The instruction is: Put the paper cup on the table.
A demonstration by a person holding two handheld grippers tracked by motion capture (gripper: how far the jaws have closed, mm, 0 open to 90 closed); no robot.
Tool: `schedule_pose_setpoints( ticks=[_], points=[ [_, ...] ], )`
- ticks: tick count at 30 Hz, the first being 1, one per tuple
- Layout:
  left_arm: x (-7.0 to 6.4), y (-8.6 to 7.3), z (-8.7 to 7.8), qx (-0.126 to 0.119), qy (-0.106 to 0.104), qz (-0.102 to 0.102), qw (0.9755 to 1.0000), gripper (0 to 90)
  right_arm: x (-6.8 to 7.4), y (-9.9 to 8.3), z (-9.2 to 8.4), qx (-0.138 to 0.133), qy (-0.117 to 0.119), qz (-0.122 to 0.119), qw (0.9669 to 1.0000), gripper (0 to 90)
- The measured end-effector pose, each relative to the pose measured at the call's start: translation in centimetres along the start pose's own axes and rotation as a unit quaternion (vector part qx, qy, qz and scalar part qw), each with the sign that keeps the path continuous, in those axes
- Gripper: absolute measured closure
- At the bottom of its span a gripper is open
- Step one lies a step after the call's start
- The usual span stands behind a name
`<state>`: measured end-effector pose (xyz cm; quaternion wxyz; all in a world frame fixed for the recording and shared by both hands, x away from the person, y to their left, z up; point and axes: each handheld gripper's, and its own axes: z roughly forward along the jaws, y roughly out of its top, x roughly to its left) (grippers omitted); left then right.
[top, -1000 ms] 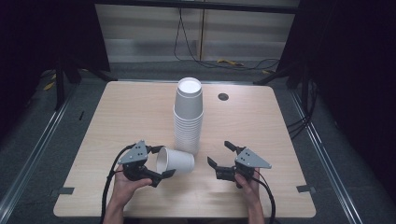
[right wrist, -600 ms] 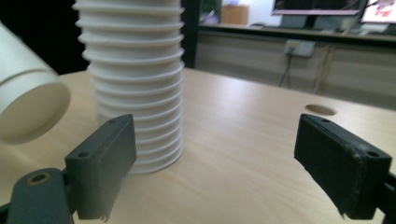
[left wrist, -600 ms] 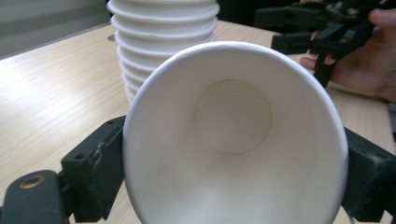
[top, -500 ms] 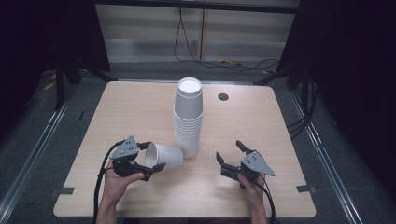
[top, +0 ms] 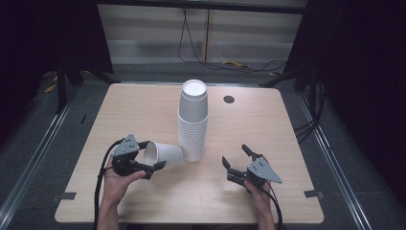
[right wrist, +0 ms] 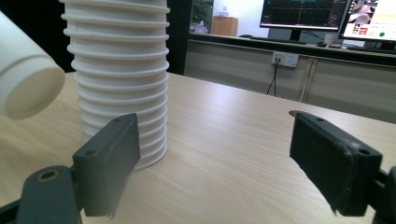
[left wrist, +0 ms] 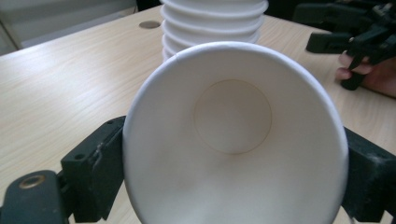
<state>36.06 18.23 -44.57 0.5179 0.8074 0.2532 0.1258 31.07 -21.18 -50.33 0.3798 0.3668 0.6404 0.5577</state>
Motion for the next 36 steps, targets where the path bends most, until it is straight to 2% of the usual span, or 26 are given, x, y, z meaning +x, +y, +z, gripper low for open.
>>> schedule_pose_setpoints(
  ticks=[3,7,9,12,14,15,17,20,22,24,26,28,30,31,32,33,35,36],
  points=[
    [0.2,0.1,-0.1,0.014,0.015,-0.002,0.9998,11.1,-0.3,-0.1,-0.1,-0.006,-0.011,0.022,0.9997,13.4],
    [0.7,0.9,-0.4,0.029,0.017,0.001,0.9994,11.0,-0.4,-0.2,-0.3,-0.015,-0.02,0.024,0.9994,13.4],
    [0.6,1.2,-0.6,0.026,0.037,0.013,0.9989,10.9,-0.5,-0.2,-0.5,-0.022,-0.02,0.034,0.999,13.7],
    [0.9,1.6,-0.9,0.03,0.038,0.012,0.9987,10.9,-0.4,-0.3,-0.5,-0.028,-0.021,0.03,0.999,14.6],
    [1.2,1.8,-0.8,0.05,0.047,0.011,0.9976,10.9,-0.5,-0.3,-0.6,-0.031,-0.019,0.032,0.9988,14.1],
    [1.5,1.9,-0.8,0.065,0.057,0.011,0.9962,10.9,-0.6,-0.3,-0.6,-0.032,-0.018,0.036,0.9986,13.8],
    [2.0,2.0,-0.6,0.082,0.058,0.01,0.9949,10.9,-0.5,-0.3,-0.6,-0.032,-0.017,0.034,0.9988,13.9],
    [2.5,2.2,-0.3,0.099,0.068,-0.006,0.9927,10.9,-0.5,-0.3,-0.6,-0.031,-0.016,0.035,0.9988,14.1],
    [2.8,2.5,-0.2,0.113,0.065,-0.006,0.9914,10.9,-0.5,-0.3,-0.6,-0.031,-0.016,0.036,0.9987,14.2],
    [3.1,2.9,-0.1,0.132,0.071,-0.002,0.9887,10.8,-0.5,-0.3,-0.6,-0.032,-0.016,0.036,0.9987,14.2],
    [3.4,3.3,0.0,0.141,0.065,-0.007,0.9879,10.8,-0.5,-0.3,-0.6,-0.032,-0.015,0.036,0.9987,14.2],
    [3.9,3.7,0.2,0.156,0.057,-0.003,0.9861,10.6,-0.5,-0.3,-0.6,-0.032,-0.014,0.035,0.9988,14.2],
    [4.2,4.1,0.5,0.18,0.052,-0.001,0.9823,10.5,-0.5,-0.3,-0.6,-0.032,-0.013,0.035,0.9988,14.2],
    [4.3,4.3,0.7,0.193,0.062,0.007,0.9793,10.5,-0.5,-0.3,-0.6,-0.032,-0.013,0.035,0.9988,14.2],
    [4.5,4.5,0.8,0.207,0.063,0.01,0.9762,10.5,-0.5,-0.3,-0.7,-0.033,-0.012,0.036,0.9988,14.2],
    [4.5,4.6,0.9,0.215,0.065,0.011,0.9745,10.4,-0.5,-0.3,-0.7,-0.033,-0.013,0.036,0.9987,14.2],
    [4.7,4.8,1.3,0.223,0.054,0.006,0.9734,10.4,-0.6,-0.3,-0.7,-0.033,-0.012,0.035,0.9988,14.3],
    [4.8,4.9,1.4,0.231,0.057,0.008,0.9713,10.3,-0.6,-0.3,-0.6,-0.034,-0.012,0.035,0.9988,14.3]
  ],
)
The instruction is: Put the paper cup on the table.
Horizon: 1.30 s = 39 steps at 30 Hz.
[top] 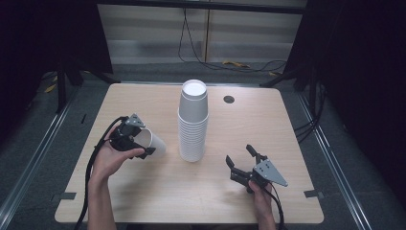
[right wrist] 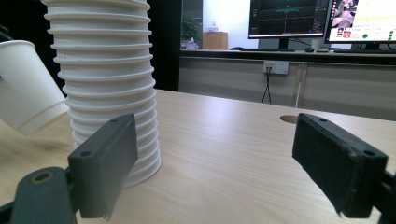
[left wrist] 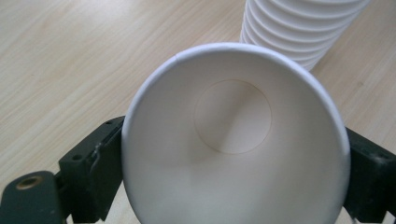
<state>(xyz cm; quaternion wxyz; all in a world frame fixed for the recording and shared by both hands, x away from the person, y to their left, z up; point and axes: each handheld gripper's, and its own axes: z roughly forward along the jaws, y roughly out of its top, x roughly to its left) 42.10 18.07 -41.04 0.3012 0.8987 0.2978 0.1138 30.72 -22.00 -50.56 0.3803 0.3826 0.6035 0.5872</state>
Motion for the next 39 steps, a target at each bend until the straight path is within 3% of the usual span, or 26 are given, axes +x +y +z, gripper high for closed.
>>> schedule_pose_setpoints(
  ticks=[2,7,13,15,18,23,28,32,38,39],
  points=[
    [0.1,0.4,0.1,0.016,0.01,0.005,0.9998,10.2,0.0,0.0,0.0,0.001,0.0,0.001,1.0,14.4],
    [0.5,1.3,0.2,0.044,0.001,0.009,0.999,10.1,0.0,0.0,0.0,0.002,0.002,0.0,1.0,14.4],
    [0.4,2.2,1.1,0.098,0.006,0.027,0.9948,9.7,0.0,0.0,0.0,0.002,0.003,-0.001,1.0,14.4],
    [0.4,2.4,1.4,0.103,0.012,0.038,0.9939,9.8,0.0,0.0,0.0,0.002,0.004,-0.002,1.0,14.4],
    [0.1,2.8,2.0,0.116,0.002,0.043,0.9923,9.7,-0.1,0.0,0.0,0.002,0.007,-0.001,1.0,14.4],
    [-0.3,3.3,2.9,0.146,-0.004,0.063,0.9873,9.5,-0.1,0.0,0.0,0.002,0.009,0.0,1.0,14.4],
    [-0.4,3.8,3.4,0.152,0.002,0.064,0.9864,8.7,-0.1,0.0,0.0,0.002,0.009,0.0,1.0,14.4],
    [-0.5,3.9,3.7,0.144,0.006,0.062,0.9876,7.8,-0.1,0.0,0.0,0.001,0.009,0.0,1.0,14.4],
    [-0.1,3.2,4.1,0.094,0.013,0.038,0.9948,6.5,-0.1,0.0,0.0,0.001,0.008,0.0,1.0,14.4],
    [-0.1,2.9,4.3,0.075,0.012,0.02,0.9969,6.4,-0.1,0.0,0.0,0.001,0.008,-0.001,1.0,14.4]
  ],
)
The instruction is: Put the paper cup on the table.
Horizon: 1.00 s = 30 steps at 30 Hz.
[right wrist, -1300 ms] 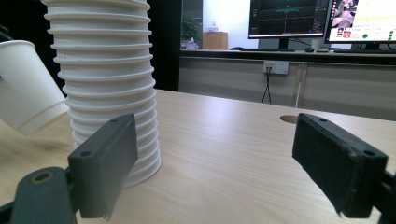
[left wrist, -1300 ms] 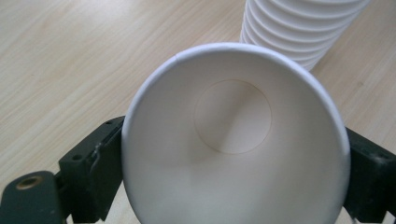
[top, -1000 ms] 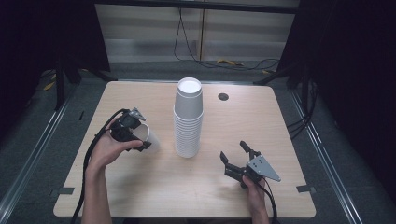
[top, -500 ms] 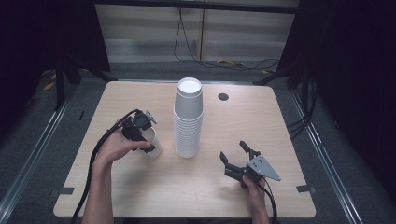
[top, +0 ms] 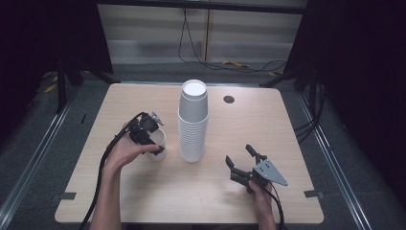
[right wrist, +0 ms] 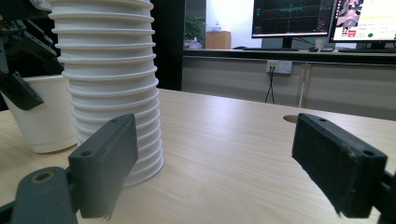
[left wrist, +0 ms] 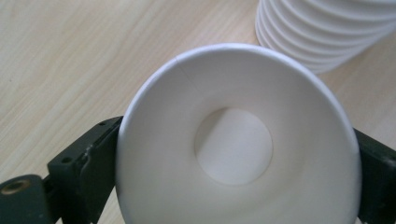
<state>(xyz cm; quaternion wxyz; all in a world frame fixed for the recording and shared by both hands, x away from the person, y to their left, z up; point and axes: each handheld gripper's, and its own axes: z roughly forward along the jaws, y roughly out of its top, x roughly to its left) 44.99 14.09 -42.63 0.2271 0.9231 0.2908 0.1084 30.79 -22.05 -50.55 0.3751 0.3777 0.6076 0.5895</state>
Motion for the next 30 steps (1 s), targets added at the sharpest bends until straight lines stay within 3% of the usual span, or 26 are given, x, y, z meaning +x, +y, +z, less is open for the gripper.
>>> schedule_pose_setpoints(
  ticks=[4,10,12,15,17,19,24,26,27,28,30],
  points=[
    [0.1,-0.8,0.6,-0.029,-0.015,-0.009,0.9994,5.1,0.0,0.0,0.0,0.0,-0.001,0.0,1.0,14.4],
    [-0.1,-1.6,1.0,-0.062,-0.004,-0.013,0.998,4.5,0.0,0.0,0.0,0.0,0.0,0.0,1.0,14.4],
    [0.0,-2.0,1.1,-0.078,-0.008,-0.027,0.9966,4.3,0.0,0.0,0.0,0.0,0.0,0.001,1.0,14.4],
    [0.0,-2.9,1.1,-0.103,-0.003,-0.021,0.9945,4.3,0.0,0.0,0.0,-0.001,0.001,0.001,1.0,14.4],
    [0.0,-3.4,1.1,-0.117,-0.002,-0.029,0.9927,4.2,0.0,0.0,0.0,0.0,0.002,0.001,1.0,14.3],
    [0.1,-4.0,1.2,-0.145,-0.005,-0.04,0.9886,4.1,0.0,0.0,0.0,0.0,0.003,0.001,1.0,14.3],
    [0.1,-5.2,1.7,-0.16,-0.004,-0.049,0.9859,4.4,0.0,0.0,0.0,0.0,0.003,0.001,1.0,14.3],
    [0.1,-5.7,1.9,-0.164,0.002,-0.05,0.9852,9.6,0.0,0.0,0.0,0.0,0.003,0.001,1.0,14.3],
    [0.1,-6.0,2.1,-0.17,-0.001,-0.058,0.9838,11.0,0.0,0.0,0.0,0.0,0.003,0.001,1.0,14.3],
    [0.2,-6.1,2.1,-0.169,0.001,-0.053,0.9842,11.3,0.0,0.0,0.0,0.0,0.003,0.001,1.0,14.3],
    [-0.1,-6.5,2.0,-0.18,0.008,-0.056,0.982,12.1,0.0,0.0,0.0,0.0,0.003,0.001,1.0,14.4]
  ],
)
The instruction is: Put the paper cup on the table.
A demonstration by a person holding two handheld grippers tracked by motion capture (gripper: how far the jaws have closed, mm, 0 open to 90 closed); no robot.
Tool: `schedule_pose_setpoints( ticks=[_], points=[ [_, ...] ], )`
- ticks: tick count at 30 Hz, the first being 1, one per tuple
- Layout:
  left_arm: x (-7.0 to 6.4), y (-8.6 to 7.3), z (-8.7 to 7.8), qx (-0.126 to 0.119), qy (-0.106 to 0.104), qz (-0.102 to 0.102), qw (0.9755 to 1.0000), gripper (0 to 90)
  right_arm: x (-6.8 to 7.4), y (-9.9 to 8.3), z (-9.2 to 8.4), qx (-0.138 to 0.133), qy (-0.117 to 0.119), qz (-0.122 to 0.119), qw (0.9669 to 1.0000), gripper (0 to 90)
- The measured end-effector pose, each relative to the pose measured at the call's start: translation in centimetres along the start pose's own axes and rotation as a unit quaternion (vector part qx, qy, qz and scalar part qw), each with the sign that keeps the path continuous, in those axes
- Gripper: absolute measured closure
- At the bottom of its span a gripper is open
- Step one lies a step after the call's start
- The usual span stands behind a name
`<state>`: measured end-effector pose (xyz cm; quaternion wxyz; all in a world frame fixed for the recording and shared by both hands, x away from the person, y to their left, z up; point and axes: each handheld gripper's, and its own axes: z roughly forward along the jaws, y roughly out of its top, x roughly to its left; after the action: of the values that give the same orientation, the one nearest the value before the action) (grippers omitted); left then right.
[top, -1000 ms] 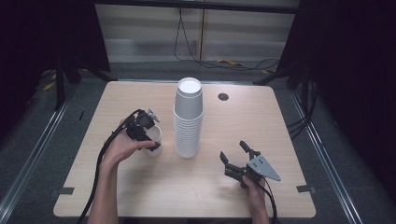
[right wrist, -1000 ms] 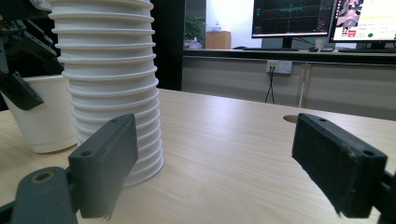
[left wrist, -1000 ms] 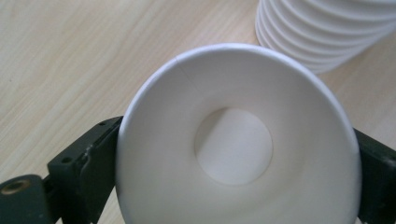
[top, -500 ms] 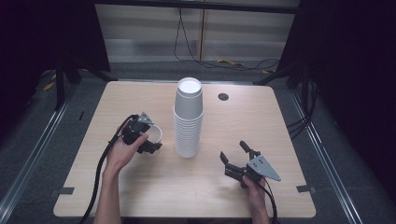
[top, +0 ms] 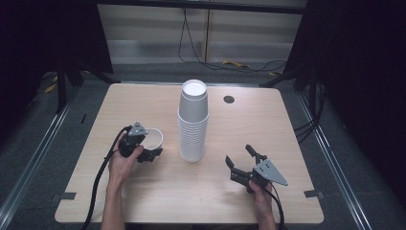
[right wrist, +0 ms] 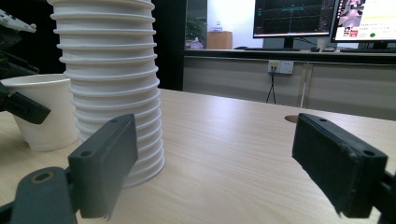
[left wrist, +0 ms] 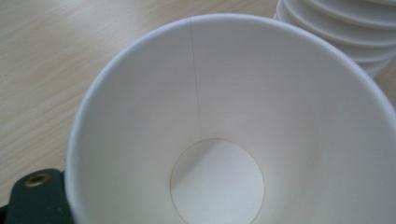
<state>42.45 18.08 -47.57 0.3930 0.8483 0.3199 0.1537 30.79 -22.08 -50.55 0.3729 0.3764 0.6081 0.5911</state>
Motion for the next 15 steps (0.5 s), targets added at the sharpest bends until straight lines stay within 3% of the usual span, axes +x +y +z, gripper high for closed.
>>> schedule_pose_setpoints(
  ticks=[4,6,8,12,15],
  points=[
    [0.1,-0.6,-0.2,-0.01,0.001,-0.013,0.9999,12.3,0.0,0.0,0.0,0.0,0.0,0.0,1.0,14.3],
    [0.0,-0.9,-0.4,-0.008,0.008,-0.01,0.9999,13.1,0.0,0.0,0.0,0.0,0.0,0.0,1.0,14.3],
    [-0.3,-1.3,-0.3,-0.025,0.01,-0.028,0.9992,13.2,0.0,0.0,0.0,0.0,0.0,0.0,1.0,14.3],
    [-0.2,-1.9,-0.2,-0.016,0.009,-0.022,0.9996,15.0,0.0,0.0,0.0,0.0,0.0,0.0,1.0,14.3],
    [-0.3,-2.3,-0.3,-0.023,0.012,-0.026,0.9993,15.3,0.0,0.0,0.0,0.0,0.0,0.0,1.0,14.3]
  ],
)
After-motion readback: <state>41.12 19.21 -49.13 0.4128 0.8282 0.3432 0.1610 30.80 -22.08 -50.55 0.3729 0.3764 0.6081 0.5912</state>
